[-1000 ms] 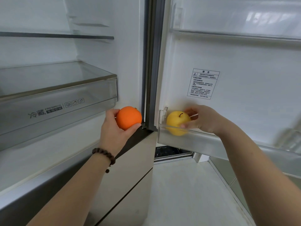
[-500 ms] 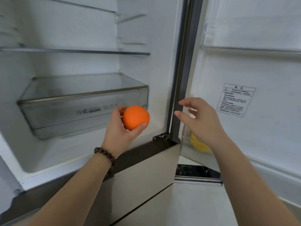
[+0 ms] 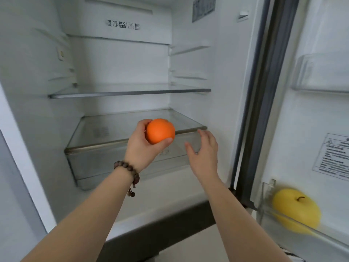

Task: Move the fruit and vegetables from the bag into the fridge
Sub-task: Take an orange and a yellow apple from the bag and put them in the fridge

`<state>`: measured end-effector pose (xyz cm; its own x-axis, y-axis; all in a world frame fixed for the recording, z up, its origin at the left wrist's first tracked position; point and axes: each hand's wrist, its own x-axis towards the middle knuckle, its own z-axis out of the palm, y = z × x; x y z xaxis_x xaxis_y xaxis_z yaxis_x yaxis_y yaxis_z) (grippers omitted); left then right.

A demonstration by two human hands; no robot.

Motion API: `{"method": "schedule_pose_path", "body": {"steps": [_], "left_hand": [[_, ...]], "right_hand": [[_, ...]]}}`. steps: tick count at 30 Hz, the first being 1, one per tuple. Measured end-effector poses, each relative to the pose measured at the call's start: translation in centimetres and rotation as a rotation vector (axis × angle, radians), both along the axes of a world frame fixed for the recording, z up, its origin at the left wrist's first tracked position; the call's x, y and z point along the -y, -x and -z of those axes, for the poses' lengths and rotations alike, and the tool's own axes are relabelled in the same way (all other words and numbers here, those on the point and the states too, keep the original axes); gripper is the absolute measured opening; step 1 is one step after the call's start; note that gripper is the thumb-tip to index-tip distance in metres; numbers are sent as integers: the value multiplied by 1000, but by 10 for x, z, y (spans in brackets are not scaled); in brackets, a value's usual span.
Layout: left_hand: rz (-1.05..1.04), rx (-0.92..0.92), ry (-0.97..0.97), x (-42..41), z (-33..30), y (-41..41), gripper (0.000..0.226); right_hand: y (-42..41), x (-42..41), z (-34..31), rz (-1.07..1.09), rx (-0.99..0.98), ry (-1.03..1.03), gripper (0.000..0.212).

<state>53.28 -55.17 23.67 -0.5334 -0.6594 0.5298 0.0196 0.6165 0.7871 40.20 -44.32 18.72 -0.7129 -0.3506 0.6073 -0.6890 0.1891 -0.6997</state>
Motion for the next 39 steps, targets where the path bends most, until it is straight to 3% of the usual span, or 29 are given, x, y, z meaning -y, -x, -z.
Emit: {"method": "schedule_pose_path", "body": {"steps": [6, 10, 13, 19, 32, 39], "left_hand": [[27, 46, 86, 48, -24, 46, 75], [59, 194, 138, 73, -33, 82, 76], [107, 315, 75, 96, -36, 117, 77], [136, 488, -101, 144, -48, 170, 89], [-91, 453, -52, 171, -38, 205, 86], [-73, 603, -20, 160, -44, 192, 100]], "right_hand": [[47, 46, 3, 118, -247, -115, 58], [60, 57, 14, 148, -370, -99, 49], [65, 61, 19, 180, -417, -63, 46], [72, 68, 24, 191, -437, 29, 44], [74, 71, 30, 204, -433, 51, 49], [72, 66, 27, 205, -425, 7, 45]]}}
